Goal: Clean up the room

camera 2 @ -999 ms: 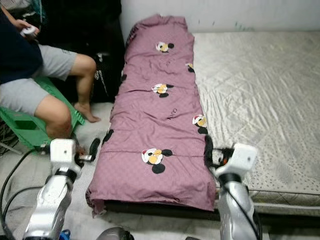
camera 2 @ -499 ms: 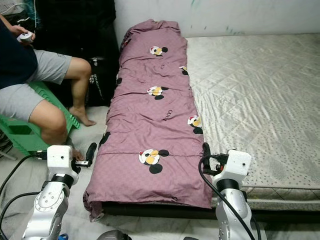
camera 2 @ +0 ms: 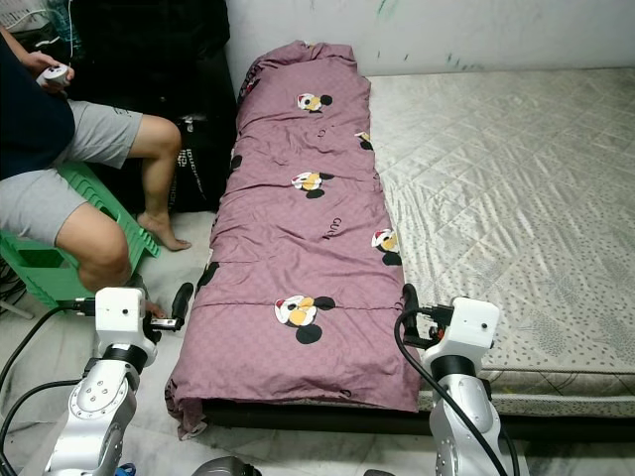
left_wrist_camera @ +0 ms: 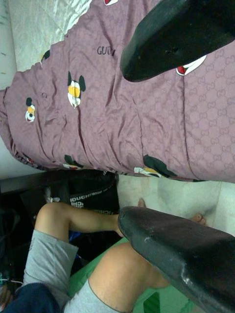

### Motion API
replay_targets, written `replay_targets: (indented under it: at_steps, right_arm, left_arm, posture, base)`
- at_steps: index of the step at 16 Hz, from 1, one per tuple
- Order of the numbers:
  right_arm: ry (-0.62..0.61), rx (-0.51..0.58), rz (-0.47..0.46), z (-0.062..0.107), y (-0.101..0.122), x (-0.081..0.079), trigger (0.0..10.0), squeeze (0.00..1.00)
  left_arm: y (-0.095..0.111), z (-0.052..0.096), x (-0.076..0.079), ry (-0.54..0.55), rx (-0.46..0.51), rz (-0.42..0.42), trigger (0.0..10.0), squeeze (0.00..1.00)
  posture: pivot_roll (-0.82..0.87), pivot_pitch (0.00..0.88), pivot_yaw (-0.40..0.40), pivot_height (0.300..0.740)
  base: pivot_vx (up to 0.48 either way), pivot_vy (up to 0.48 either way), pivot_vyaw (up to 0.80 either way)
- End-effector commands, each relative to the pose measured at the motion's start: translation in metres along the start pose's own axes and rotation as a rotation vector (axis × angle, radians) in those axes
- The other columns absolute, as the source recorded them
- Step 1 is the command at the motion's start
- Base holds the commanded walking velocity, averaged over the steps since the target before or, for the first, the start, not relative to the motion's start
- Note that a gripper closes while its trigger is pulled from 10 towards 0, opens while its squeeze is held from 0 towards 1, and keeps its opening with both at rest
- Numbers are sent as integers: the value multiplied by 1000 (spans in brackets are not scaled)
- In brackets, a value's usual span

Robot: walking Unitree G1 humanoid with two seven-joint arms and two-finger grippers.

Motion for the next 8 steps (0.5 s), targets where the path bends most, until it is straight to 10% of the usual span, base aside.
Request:
replay_targets:
  at_steps: [1, 8]
  right_arm:
    - [7, -3, -4, 0, 1, -3, 10000, 0]
    - [7, -3, -4, 0, 1, -3, 10000, 0]
  left_arm:
    - [1, -1, -5, 16, 2, -4, 10000, 0]
    - [1, -1, -5, 16, 2, -4, 10000, 0]
  posture:
    - [-70, 0, 78, 740]
    - [-70, 0, 78, 740]
  base:
    - [0, 0, 0]
    - [0, 0, 0]
Point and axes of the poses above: a point about 5 cm out from each wrist's last joint towards the gripper, its own z axis pointing back from the gripper into the wrist, its own y axis along the axis of the wrist's last joint, x = y × z, the point moved 6 cm from there along -z, pointing out of the wrist towards the gripper, and after that the axes turned 4 degrees about -z, right-handed, at the moved point
